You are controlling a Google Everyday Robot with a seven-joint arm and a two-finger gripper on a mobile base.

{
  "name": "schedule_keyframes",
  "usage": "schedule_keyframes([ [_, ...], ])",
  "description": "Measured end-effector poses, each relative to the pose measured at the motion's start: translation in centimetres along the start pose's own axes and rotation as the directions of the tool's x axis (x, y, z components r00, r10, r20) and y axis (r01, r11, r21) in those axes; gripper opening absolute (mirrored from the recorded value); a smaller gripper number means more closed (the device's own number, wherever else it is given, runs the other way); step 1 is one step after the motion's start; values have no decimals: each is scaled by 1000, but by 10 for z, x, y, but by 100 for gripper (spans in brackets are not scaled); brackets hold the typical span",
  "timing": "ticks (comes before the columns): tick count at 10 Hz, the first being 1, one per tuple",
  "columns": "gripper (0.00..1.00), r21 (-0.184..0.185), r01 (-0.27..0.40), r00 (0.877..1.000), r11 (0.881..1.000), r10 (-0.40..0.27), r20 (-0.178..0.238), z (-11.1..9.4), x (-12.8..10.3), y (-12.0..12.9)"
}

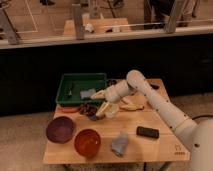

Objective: Place grapes in plastic cup

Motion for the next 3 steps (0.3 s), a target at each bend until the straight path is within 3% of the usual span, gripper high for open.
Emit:
schedule_keyframes([
  [3, 80, 7, -2, 1000, 1000, 2, -1, -2, 0, -1],
])
